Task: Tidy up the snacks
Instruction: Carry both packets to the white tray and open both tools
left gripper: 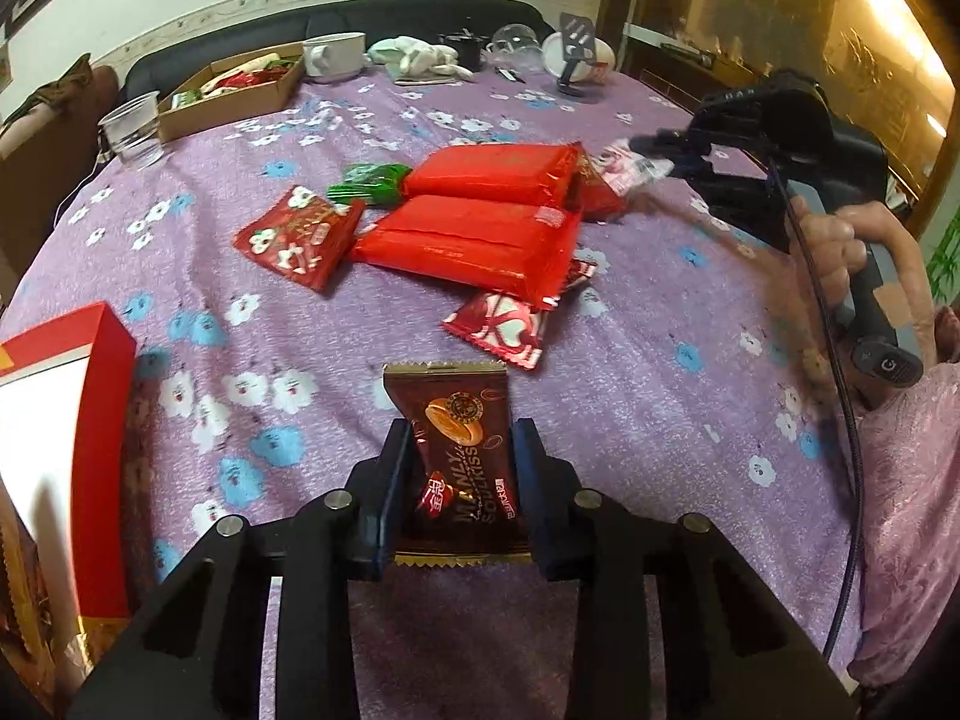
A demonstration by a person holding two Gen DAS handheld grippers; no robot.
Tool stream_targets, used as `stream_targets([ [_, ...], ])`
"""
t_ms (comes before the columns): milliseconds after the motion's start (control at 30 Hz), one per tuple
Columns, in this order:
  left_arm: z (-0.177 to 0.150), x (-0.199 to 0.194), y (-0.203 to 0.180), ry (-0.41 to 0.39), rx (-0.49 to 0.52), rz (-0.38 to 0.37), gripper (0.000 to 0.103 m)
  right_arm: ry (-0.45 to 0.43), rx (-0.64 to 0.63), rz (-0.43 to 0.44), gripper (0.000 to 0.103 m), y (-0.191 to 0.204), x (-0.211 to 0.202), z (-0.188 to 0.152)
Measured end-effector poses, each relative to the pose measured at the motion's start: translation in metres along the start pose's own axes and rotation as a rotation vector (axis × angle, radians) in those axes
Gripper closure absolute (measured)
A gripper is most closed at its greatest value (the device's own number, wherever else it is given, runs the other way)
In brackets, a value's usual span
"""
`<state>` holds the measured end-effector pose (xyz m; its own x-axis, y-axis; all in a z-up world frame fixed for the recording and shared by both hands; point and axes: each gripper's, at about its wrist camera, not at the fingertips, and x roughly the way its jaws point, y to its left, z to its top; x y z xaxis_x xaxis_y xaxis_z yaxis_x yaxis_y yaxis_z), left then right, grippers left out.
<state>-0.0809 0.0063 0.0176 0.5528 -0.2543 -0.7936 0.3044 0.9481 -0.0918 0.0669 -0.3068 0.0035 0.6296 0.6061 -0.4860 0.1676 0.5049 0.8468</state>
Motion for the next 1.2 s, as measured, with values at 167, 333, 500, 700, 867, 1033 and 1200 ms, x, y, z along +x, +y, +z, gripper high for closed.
stream_targets([
  [167,0.000,-0.003,0.011,-0.007,-0.037,-0.016,0.073,0.024,-0.020,-0.056,0.089,0.003,0.005,-0.002],
  [333,0.001,-0.008,0.016,-0.025,-0.055,-0.037,0.073,0.091,-0.042,-0.086,0.072,0.004,0.023,-0.008],
  [500,0.000,-0.014,0.017,-0.039,-0.054,-0.041,0.073,0.108,-0.137,-0.119,0.081,0.014,0.030,-0.016],
  [700,0.000,-0.025,0.018,-0.076,-0.046,-0.008,0.072,0.088,-0.140,-0.087,0.085,0.017,0.021,-0.018],
  [867,0.003,-0.039,0.020,-0.126,-0.037,0.051,0.072,0.013,-0.137,-0.015,0.085,0.022,0.001,-0.013],
  [1033,0.007,-0.057,0.025,-0.193,-0.028,0.142,0.072,-0.057,-0.125,0.052,0.085,0.025,-0.015,-0.009],
  [1200,0.009,-0.076,0.031,-0.254,-0.016,0.233,0.072,-0.100,-0.139,0.124,0.085,0.030,-0.026,-0.009],
])
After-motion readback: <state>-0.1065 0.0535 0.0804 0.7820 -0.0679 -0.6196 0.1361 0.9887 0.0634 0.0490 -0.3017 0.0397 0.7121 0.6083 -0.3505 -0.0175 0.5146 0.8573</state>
